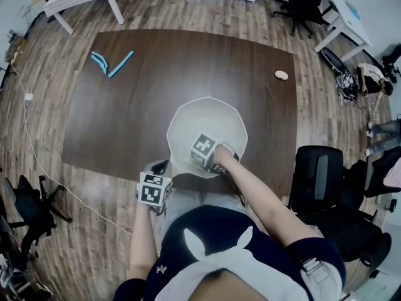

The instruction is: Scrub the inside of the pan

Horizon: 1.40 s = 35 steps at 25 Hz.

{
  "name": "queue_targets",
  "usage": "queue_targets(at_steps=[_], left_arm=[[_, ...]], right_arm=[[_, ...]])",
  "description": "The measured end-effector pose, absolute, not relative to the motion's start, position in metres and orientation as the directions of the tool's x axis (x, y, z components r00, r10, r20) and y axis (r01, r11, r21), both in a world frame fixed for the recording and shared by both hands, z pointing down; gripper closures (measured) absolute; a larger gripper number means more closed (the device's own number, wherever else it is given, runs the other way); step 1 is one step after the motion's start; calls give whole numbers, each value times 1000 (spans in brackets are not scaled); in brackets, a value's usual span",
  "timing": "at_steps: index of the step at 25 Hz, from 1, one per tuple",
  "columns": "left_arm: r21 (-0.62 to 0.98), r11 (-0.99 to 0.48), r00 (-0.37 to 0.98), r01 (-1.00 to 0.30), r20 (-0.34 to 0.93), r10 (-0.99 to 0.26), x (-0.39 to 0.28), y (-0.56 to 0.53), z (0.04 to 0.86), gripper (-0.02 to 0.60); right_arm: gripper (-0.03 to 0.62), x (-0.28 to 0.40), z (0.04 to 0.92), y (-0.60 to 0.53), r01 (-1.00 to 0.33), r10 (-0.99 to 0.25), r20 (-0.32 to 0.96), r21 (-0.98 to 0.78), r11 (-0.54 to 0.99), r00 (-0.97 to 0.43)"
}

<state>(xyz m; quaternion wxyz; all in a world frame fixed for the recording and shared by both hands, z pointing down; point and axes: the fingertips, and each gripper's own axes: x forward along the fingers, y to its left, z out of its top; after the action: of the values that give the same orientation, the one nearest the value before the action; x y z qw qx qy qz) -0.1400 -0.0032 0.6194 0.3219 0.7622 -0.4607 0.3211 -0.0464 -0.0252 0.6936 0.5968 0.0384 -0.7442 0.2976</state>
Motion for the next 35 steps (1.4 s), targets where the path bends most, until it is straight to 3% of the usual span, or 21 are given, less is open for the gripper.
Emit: queue_targets(at_steps=[26,30,35], left_arm=[[199,-389,382,-900,790,-480,-136,-8,620,578],[225,-375,393,-899,791,-469,-134,-4,618,578],[226,-368,389,-902,796,-464,-136,-5,618,578]], right_arm=[[563,-67,702,-75,-432,95,945,-231,872,-313],[563,-80,702,-84,-420,59,928,-223,880,-369],[563,-90,697,-108,-382,-33,920,-129,915,-390]])
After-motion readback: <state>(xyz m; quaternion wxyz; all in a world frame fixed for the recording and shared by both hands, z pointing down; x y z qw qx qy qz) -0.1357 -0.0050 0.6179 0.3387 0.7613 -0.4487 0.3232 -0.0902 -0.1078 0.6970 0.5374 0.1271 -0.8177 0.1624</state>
